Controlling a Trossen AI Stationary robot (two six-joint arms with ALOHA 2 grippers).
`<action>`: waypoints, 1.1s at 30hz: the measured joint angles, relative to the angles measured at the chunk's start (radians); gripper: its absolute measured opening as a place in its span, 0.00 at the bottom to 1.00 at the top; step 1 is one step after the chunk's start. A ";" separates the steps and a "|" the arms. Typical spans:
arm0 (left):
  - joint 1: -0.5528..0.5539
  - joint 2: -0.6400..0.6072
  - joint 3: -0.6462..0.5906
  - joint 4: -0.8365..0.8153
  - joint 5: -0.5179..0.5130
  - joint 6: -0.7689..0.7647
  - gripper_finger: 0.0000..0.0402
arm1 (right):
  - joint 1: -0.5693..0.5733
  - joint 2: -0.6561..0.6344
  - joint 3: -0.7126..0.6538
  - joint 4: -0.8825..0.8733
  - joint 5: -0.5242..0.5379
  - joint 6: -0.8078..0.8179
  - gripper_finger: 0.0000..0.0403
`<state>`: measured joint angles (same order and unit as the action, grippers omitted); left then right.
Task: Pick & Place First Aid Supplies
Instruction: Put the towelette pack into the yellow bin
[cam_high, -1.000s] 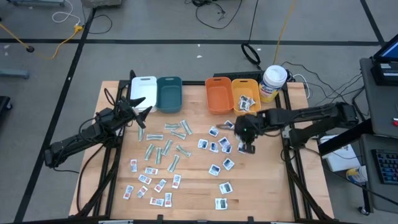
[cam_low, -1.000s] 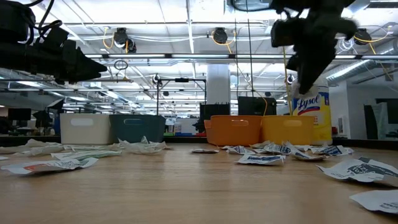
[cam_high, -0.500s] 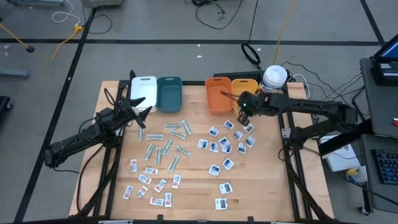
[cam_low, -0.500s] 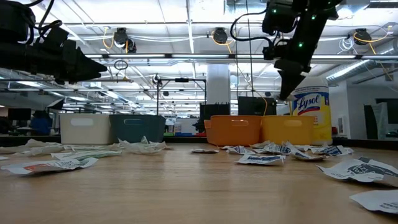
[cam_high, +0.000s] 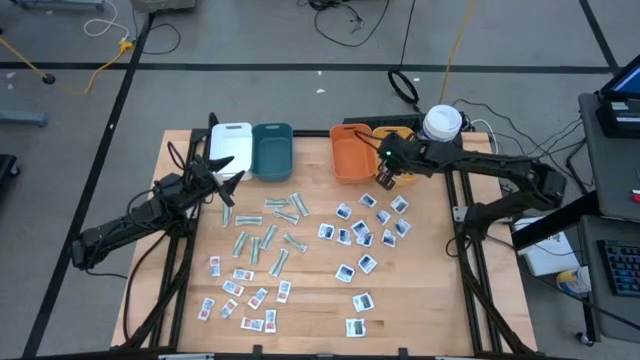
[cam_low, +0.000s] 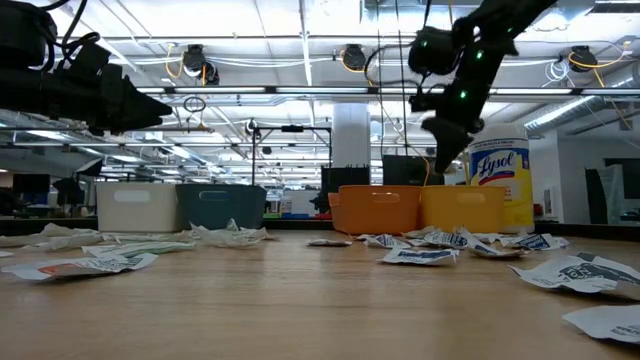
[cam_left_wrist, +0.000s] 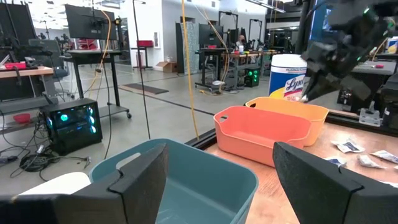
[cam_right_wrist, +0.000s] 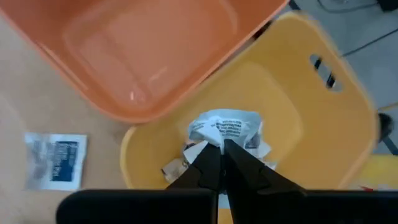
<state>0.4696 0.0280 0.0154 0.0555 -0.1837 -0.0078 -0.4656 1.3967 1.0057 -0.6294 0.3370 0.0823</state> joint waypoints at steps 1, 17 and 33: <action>0.000 0.000 0.000 0.000 0.000 0.000 0.74 | 0.000 0.022 0.000 -0.006 0.000 0.000 0.01; 0.000 0.000 0.000 0.000 0.000 0.000 0.74 | -0.049 0.125 -0.001 0.004 0.004 0.012 0.03; 0.000 0.000 0.000 0.000 0.000 0.000 0.74 | -0.050 0.063 0.030 -0.075 0.000 -0.002 0.38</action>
<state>0.4696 0.0280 0.0152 0.0554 -0.1841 -0.0080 -0.5152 1.4593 1.0361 -0.7044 0.3367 0.0804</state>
